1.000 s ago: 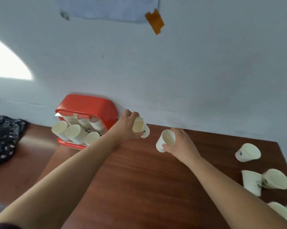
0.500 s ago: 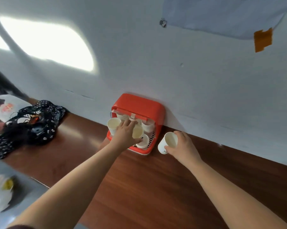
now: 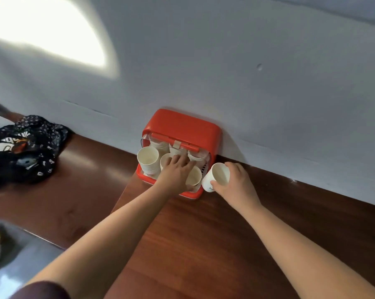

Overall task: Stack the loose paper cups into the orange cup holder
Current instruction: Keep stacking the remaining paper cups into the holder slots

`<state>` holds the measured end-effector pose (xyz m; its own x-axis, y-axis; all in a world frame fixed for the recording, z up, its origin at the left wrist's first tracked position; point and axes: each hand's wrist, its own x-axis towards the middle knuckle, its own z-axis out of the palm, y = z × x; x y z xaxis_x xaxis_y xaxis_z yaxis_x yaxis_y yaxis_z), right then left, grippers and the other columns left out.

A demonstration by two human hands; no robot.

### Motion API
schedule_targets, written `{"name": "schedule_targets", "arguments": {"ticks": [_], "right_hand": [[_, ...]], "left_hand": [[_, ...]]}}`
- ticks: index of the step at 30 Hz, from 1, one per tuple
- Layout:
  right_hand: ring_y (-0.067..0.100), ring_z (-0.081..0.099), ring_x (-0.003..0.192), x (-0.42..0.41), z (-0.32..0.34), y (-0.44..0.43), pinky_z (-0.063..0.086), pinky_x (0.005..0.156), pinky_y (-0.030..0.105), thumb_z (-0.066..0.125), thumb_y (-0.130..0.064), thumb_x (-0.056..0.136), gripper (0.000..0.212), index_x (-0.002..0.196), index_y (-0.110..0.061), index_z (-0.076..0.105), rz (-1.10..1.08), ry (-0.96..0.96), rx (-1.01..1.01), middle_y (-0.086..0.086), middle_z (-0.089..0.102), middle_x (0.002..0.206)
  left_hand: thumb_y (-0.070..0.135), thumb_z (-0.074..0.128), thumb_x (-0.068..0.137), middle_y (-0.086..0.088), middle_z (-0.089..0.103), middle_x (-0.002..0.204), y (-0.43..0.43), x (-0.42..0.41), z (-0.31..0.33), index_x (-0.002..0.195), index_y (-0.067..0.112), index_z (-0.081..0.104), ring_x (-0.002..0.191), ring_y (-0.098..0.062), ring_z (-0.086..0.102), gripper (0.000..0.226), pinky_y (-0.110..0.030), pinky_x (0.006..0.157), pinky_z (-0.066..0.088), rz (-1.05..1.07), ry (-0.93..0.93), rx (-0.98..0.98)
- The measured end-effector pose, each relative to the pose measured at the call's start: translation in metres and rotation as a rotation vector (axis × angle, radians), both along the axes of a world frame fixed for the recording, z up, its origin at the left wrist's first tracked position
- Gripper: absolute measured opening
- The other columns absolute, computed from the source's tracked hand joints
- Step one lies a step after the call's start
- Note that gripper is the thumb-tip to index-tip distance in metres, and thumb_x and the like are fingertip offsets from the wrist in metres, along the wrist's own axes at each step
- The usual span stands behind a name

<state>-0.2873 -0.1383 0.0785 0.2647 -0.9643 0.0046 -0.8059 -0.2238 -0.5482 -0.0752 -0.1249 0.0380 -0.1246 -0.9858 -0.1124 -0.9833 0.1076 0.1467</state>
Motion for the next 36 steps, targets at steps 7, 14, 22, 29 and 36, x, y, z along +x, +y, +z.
{"name": "schedule_targets", "arguments": {"ticks": [7, 14, 22, 29, 36], "right_hand": [[0.018, 0.049, 0.117, 0.036, -0.006, -0.002, 0.043, 0.092, 0.022, 0.082, -0.038, 0.075, 0.069, 0.131, -0.014, 0.048, 0.060, -0.096, -0.104, 0.002, 0.053, 0.125], [0.024, 0.046, 0.121, 0.063, -0.042, -0.006, 0.042, 0.100, 0.032, 0.079, -0.041, 0.077, 0.076, 0.137, -0.012, 0.043, 0.200, 0.113, 0.009, 0.006, 0.047, 0.131], [0.031, 0.049, 0.125, 0.077, -0.067, -0.014, 0.049, 0.096, 0.041, 0.077, -0.034, 0.079, 0.073, 0.137, -0.014, 0.037, 0.225, 0.196, 0.175, 0.012, 0.043, 0.139], [0.034, 0.050, 0.123, 0.076, -0.075, -0.012, 0.047, 0.098, 0.041, 0.080, -0.036, 0.076, 0.084, 0.142, -0.010, 0.035, 0.161, 0.193, 0.112, 0.015, 0.046, 0.138], [0.027, 0.050, 0.124, 0.045, -0.057, 0.002, 0.048, 0.097, 0.037, 0.068, -0.047, 0.085, 0.073, 0.141, -0.012, 0.038, 0.112, 0.091, 0.109, 0.010, 0.047, 0.137]], "left_hand": [[0.055, 0.073, 0.077, -0.010, 0.040, 0.148, 0.006, 0.058, -0.005, 0.149, 0.017, 0.038, 0.138, -0.033, 0.035, 0.089, -0.050, 0.113, 0.029, 0.049, 0.063, -0.101], [0.050, 0.064, 0.089, -0.005, 0.041, 0.152, 0.005, 0.072, -0.010, 0.151, 0.015, 0.034, 0.139, -0.028, 0.038, 0.077, -0.045, 0.111, 0.030, 0.090, 0.149, -0.038], [0.053, 0.067, 0.085, -0.003, 0.048, 0.145, 0.002, 0.079, -0.015, 0.145, 0.016, 0.044, 0.131, -0.026, 0.045, 0.074, -0.046, 0.106, 0.035, 0.047, 0.120, -0.068], [0.052, 0.070, 0.083, -0.002, 0.048, 0.143, 0.003, 0.076, -0.012, 0.144, 0.018, 0.044, 0.131, -0.025, 0.045, 0.075, -0.047, 0.107, 0.036, 0.069, 0.128, -0.046], [0.051, 0.062, 0.085, -0.002, 0.057, 0.131, 0.013, 0.063, 0.003, 0.130, 0.014, 0.056, 0.124, -0.026, 0.049, 0.059, -0.048, 0.105, 0.040, 0.169, 0.267, -0.127]]}}
